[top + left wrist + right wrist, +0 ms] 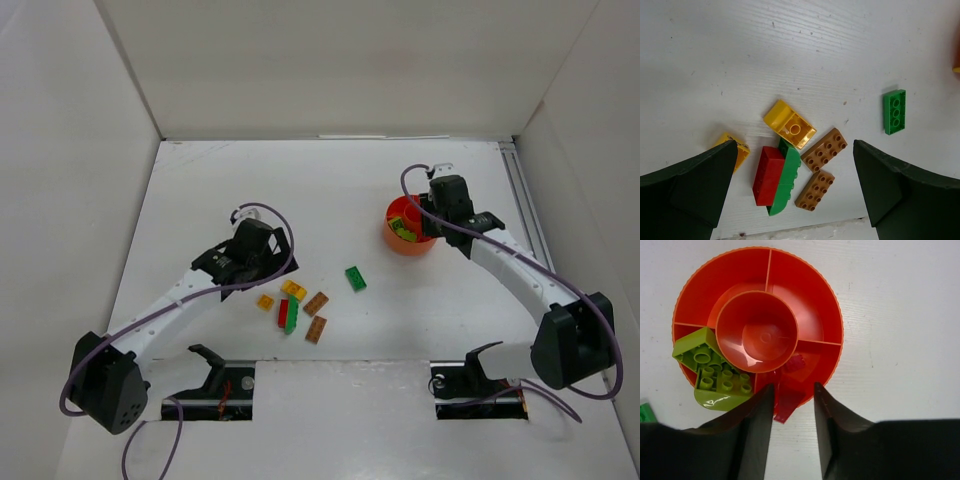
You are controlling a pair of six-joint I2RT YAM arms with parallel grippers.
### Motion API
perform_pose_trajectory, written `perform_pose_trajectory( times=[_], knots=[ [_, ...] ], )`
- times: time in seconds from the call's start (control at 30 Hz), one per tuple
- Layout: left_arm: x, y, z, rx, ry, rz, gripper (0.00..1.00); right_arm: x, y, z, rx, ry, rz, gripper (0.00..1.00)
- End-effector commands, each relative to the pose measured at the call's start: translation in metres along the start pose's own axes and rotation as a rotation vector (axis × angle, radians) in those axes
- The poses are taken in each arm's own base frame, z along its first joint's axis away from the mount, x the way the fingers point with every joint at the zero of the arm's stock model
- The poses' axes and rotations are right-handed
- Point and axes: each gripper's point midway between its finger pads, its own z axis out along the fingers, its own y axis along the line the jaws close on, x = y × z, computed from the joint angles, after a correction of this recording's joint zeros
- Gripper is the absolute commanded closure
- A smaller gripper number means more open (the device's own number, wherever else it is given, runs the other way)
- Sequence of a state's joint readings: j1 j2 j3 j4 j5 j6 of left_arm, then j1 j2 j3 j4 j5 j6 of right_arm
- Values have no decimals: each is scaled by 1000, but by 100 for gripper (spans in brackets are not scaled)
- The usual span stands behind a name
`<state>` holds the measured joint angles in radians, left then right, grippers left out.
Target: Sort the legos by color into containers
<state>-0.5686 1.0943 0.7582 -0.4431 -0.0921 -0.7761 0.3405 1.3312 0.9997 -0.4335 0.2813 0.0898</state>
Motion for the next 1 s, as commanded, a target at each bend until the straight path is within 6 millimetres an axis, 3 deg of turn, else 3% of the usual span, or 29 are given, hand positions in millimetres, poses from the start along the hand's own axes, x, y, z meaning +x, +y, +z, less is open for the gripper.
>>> perform_pose_trajectory(
  times=[0.0, 0.17, 0.37, 0.5, 0.53, 0.63, 0.83, 0.97],
  knots=[
    [4, 1, 0, 11, 21, -15, 0, -32, -3, -5, 12, -94, 31, 56],
    [7, 1, 0, 17, 28, -24, 0, -27, -1, -2, 2, -74, 25, 35],
    [5, 0, -9, 40, 8, -37, 0, -38, -4, -28, 0, -131, 5, 34],
    [10, 4, -12, 54, 12, -56, 0, -48, 29, -58, -81, -221, -108, 32],
    [12, 7, -10, 48, 18, -55, 0, -46, 49, -64, -127, -229, -151, 31],
    [15, 7, -14, 59, 23, -66, 0, -40, 78, -78, -203, -240, -217, 31],
    [25, 14, -16, 42, 51, -106, 0, -15, 130, -77, -351, -198, -285, 30],
    [27, 29, -22, -27, 35, -171, 0, 12, 180, -83, -511, -150, -342, 30]
  ],
)
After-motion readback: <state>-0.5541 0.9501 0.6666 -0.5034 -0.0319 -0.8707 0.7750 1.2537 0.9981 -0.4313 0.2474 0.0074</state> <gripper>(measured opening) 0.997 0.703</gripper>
